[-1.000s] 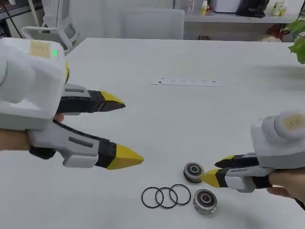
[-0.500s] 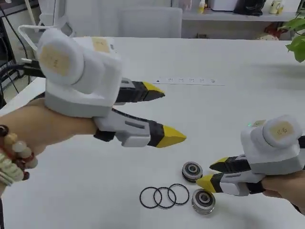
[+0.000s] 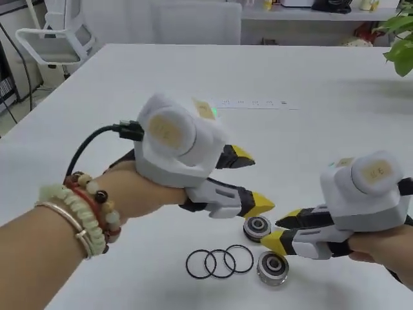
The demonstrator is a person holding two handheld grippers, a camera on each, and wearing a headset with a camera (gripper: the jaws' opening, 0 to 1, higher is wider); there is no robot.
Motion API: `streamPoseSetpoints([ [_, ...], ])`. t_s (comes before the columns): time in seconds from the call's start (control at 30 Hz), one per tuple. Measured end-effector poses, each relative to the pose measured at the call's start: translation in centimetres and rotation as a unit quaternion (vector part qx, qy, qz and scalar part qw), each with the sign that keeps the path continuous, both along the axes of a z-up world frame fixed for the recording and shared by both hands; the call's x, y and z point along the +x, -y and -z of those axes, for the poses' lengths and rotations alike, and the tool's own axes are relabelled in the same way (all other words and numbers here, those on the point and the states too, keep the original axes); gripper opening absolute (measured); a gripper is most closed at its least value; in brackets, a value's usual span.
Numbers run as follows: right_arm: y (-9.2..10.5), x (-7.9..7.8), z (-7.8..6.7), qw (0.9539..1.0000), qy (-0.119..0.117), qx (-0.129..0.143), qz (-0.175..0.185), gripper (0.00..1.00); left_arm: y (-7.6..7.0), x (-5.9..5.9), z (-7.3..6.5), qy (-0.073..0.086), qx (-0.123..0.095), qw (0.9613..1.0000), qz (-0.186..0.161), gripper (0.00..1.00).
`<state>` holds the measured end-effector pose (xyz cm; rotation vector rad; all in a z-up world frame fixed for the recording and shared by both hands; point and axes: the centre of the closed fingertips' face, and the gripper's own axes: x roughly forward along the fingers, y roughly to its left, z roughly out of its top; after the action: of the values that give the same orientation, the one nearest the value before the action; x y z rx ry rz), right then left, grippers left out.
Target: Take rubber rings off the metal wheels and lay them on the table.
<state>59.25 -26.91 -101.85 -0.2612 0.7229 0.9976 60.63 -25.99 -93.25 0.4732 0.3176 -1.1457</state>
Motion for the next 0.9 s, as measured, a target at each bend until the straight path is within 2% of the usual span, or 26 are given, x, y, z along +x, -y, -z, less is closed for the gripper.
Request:
streamPoseSetpoints([
  [0.13, -0.1, 0.0, 0.1, 1.0, 0.0, 0.0, -0.003, 0.25, 0.0, 0.2, 2.0, -0.02, 0.008, 0.9997, -0.006, 0.4],
  [0.33, -0.2, 0.1, 0.1, 1.0, -0.001, 0.004, -0.004, 0.24, -0.1, 0.1, 3.8, -0.031, 0.02, 0.9993, -0.004, 0.33],
  [0.5, -0.4, 0.0, 0.1, 0.9999, -0.001, 0.004, -0.01, 0.22, 0.1, 0.1, 5.4, -0.054, 0.021, 0.9982, -0.013, 0.28],
  [0.63, -0.3, -0.1, 0.1, 1.0, -0.001, 0.005, -0.009, 0.21, 0.1, 0.3, 5.9, -0.063, 0.018, 0.9975, -0.025, 0.21],
  [0.83, -0.4, -0.1, 0.1, 0.9999, 0.0, 0.005, -0.013, 0.2, 0.5, -0.1, 6.8, -0.077, 0.019, 0.9965, -0.026, 0.19],
  [0.9, -0.6, -0.2, 0.1, 0.9999, 0.002, 0.005, -0.016, 0.19, 0.7, -0.3, 6.7, -0.084, 0.011, 0.9961, -0.024, 0.17],
])
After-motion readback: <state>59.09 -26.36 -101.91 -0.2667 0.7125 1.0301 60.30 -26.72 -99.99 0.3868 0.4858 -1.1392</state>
